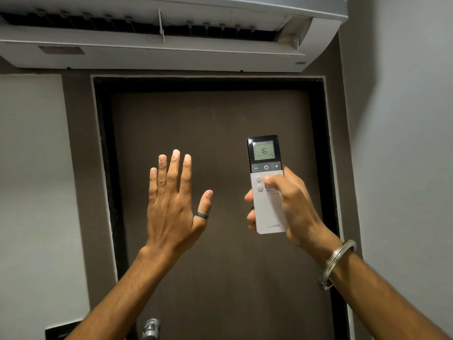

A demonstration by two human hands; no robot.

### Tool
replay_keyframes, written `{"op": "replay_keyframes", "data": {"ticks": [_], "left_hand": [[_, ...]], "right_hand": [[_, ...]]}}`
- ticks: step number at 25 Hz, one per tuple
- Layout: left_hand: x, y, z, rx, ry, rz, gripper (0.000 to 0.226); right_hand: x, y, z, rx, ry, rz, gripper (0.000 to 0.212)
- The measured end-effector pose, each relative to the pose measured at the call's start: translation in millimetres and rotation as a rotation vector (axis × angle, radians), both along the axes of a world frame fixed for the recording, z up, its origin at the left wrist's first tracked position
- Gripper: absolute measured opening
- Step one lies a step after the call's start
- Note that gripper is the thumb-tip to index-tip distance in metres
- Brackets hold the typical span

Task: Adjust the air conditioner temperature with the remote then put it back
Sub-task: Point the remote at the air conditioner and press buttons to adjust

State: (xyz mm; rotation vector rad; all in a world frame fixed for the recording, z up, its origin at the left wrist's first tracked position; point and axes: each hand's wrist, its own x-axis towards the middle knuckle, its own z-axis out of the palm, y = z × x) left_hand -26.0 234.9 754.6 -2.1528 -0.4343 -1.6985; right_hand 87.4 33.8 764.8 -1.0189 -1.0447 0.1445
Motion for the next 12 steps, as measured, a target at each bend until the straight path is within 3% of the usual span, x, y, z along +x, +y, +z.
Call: {"op": "replay_keyframes", "data": {"ticks": [12], "left_hand": [[-12.1, -10.7, 6.2, 0.004, -0.01, -0.007, 0.08]], "right_hand": [[-16.8, -8.5, 2.7, 0.028, 0.022, 0.0, 0.026]]}}
